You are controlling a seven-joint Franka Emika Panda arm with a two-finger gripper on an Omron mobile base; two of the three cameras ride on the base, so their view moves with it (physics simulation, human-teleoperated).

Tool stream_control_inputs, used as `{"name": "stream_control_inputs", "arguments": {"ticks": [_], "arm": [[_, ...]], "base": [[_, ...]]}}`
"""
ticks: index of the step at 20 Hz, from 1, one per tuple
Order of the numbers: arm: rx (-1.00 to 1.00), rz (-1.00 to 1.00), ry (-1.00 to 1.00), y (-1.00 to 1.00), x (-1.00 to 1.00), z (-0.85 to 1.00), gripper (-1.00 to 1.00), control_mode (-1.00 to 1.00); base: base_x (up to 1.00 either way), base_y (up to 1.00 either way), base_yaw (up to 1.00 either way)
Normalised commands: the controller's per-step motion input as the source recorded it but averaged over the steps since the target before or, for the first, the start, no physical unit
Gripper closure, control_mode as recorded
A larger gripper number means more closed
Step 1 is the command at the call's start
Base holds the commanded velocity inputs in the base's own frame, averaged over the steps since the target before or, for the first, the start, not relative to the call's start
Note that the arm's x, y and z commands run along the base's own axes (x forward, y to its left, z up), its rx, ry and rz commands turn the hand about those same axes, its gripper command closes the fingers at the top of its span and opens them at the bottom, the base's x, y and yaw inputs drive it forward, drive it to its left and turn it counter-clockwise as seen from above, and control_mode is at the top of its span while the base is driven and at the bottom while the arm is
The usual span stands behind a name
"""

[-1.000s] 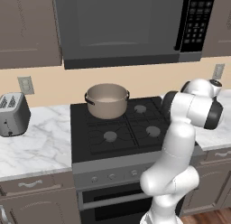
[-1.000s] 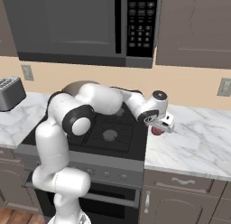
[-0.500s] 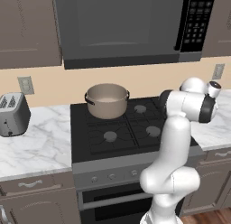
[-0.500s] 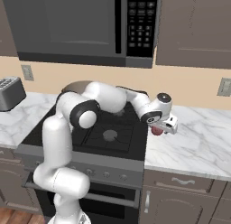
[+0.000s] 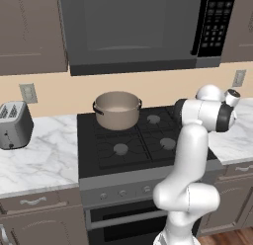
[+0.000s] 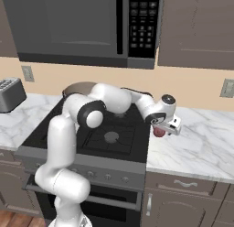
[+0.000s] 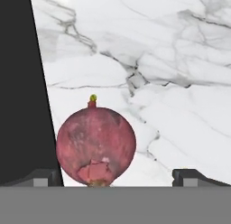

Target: Turn on the burner for the pot on the stove. Wait thirty seconds for the pot to heat up. Then add the onion to the pot.

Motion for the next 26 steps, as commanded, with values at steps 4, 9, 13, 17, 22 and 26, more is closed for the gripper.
{"name": "stream_control_inputs", "arguments": {"ticks": [4,9,13,17,22,26], "arm": [[0.0,0.0,0.0,0.0,0.26,-0.09,-1.0,-1.0],[0.0,0.0,0.0,0.0,0.19,-0.08,-1.0,-1.0],[0.0,0.0,0.0,0.0,0.01,0.0,-1.0,-1.0],[0.0,0.0,0.0,0.0,0.0,0.0,-1.0,-1.0],[0.0,0.0,0.0,0.02,0.0,0.0,-1.0,-1.0],[0.0,0.0,0.0,0.13,0.0,0.0,-1.0,-1.0]], "base": [[0.0,0.0,0.0],[0.0,0.0,0.0],[0.0,0.0,0.0],[0.0,0.0,0.0],[0.0,0.0,0.0],[0.0,0.0,0.0]]}}
